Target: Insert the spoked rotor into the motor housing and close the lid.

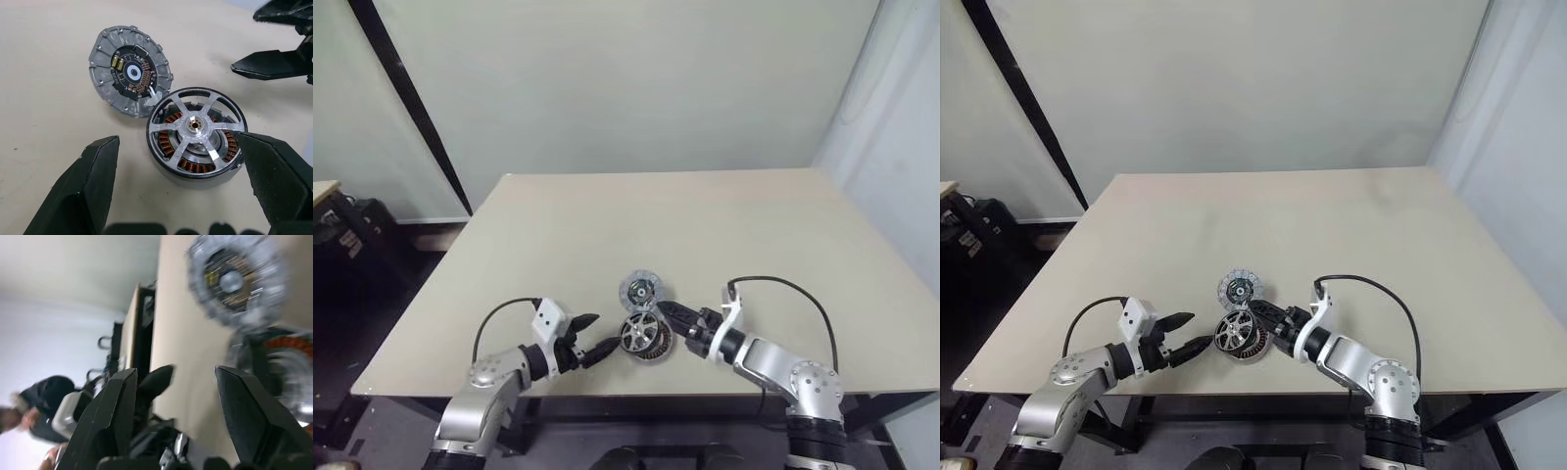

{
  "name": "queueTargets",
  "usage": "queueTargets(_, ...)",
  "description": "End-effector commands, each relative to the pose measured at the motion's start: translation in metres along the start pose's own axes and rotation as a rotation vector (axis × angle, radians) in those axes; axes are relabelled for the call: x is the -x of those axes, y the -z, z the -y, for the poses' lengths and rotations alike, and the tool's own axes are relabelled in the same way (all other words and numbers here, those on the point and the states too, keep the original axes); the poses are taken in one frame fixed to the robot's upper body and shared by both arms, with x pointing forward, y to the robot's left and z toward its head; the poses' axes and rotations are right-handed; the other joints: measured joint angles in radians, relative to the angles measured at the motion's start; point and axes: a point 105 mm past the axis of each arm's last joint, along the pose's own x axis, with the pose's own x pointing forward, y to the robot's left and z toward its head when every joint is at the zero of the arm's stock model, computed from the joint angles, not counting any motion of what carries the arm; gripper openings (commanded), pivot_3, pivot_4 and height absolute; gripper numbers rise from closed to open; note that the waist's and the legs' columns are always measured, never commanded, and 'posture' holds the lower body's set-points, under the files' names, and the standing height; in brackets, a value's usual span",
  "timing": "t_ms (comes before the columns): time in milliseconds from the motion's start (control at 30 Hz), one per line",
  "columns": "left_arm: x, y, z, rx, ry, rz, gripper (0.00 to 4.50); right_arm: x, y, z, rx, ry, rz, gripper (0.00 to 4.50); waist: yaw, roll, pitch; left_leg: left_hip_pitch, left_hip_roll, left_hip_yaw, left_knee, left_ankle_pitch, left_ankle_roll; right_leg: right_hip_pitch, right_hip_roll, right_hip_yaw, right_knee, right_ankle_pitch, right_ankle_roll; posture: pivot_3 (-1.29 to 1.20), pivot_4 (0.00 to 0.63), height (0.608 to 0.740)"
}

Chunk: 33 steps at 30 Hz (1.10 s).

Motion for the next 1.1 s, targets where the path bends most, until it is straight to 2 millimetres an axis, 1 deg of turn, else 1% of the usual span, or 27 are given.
queueTargets(33,-0.002,-0.01,-0.001,-0.028,0.006,0.029,4.13,-0.011,0.005,-0.009,0.047,-0.005,-0.023,2.79,0.0,0.0,0.0,0.0,0.0,0.0,0.0,0.0,0.0,0.0,0.0,0.0,0.0,0.0,0.0,0.0,0.0,0.74)
queueTargets(200,0.0,-0.009,-0.001,-0.027,-0.001,0.03,4.13,-0.014,0.011,0.003,0.065,0.075,-0.045,2.79,0.003,0.0,0.0,0.0,-0.001,0.0,0.0,0.0,0.0,0.0,0.0,0.0,0.0,0.0,0.0,0.0,0.0,0.74)
queueTargets(333,0.001,-0.008,0.0,-0.025,-0.005,0.03,4.13,-0.008,0.003,0.018,0.078,0.161,-0.013,2.79,0.003,0.0,0.0,0.0,-0.001,0.0,0.0,0.0,0.0,0.0,0.0,0.0,0.0,0.0,0.0,0.0,0.0,0.74)
queueTargets(467,0.001,-0.008,0.0,-0.024,-0.006,0.032,4.13,0.0,-0.004,0.024,0.08,0.193,0.013,2.79,0.003,0.0,0.0,0.0,-0.001,0.0,0.0,0.0,0.0,0.0,0.0,0.0,0.0,0.0,0.0,0.0,0.0,0.74)
queueTargets(600,0.001,-0.008,0.0,-0.023,-0.004,0.032,4.13,0.005,-0.008,0.024,0.082,0.191,0.021,2.79,0.003,0.0,0.0,0.0,-0.001,0.0,0.0,0.0,0.0,0.0,0.0,0.0,0.0,0.0,0.0,0.0,0.0,0.74)
queueTargets(767,-0.001,-0.008,0.0,-0.026,0.002,0.033,4.13,0.004,-0.004,0.008,0.109,0.105,0.002,2.79,0.002,0.0,0.0,0.0,-0.001,0.0,0.0,0.0,0.0,0.0,0.0,0.0,0.0,0.0,0.0,0.0,0.0,0.74)
queueTargets(867,-0.002,-0.009,0.0,-0.027,0.003,0.034,4.13,0.004,-0.005,-0.002,0.179,0.058,0.009,2.19,0.002,0.0,0.0,0.0,-0.001,0.0,0.0,0.0,0.0,0.0,0.0,0.0,0.0,0.0,0.0,0.0,0.0,0.74)
queueTargets(933,-0.001,-0.009,-0.001,-0.028,0.002,0.033,4.13,0.004,-0.007,-0.007,0.328,0.07,0.001,1.55,0.002,0.0,0.0,0.0,-0.001,0.0,0.0,0.0,0.0,0.0,0.0,0.0,0.0,0.0,0.0,0.0,0.0,0.74)
queueTargets(1000,0.0,-0.009,-0.002,-0.028,-0.001,0.031,4.13,0.003,-0.01,-0.007,0.68,0.146,-0.019,0.81,0.002,0.0,0.0,0.0,-0.001,0.0,0.001,0.0,0.0,0.0,0.0,0.0,0.0,0.0,0.0,0.0,0.0,0.74)
queueTargets(1033,0.0,-0.009,-0.002,-0.028,-0.003,0.031,4.13,0.003,-0.011,-0.006,0.795,0.159,-0.024,0.43,0.002,0.0,0.0,0.0,-0.001,0.001,0.002,0.0,0.0,0.0,-0.001,0.0,-0.001,0.0,0.0,0.0,0.0,0.74)
queueTargets(1067,0.0,-0.009,-0.002,-0.028,-0.004,0.03,4.13,0.003,-0.01,-0.005,0.904,0.167,-0.04,0.14,0.002,-0.001,0.0,0.0,-0.001,0.001,0.002,0.0,0.0,0.0,-0.001,0.0,-0.001,0.0,0.0,0.0,0.0,0.74)
queueTargets(1100,0.001,-0.009,-0.002,-0.028,-0.005,0.03,4.13,0.001,-0.008,-0.001,1.01,0.178,-0.063,0.06,0.002,-0.001,0.0,0.0,-0.001,0.001,0.003,0.0,0.0,0.001,-0.001,-0.001,-0.001,0.0,0.0,0.0,0.0,0.74)
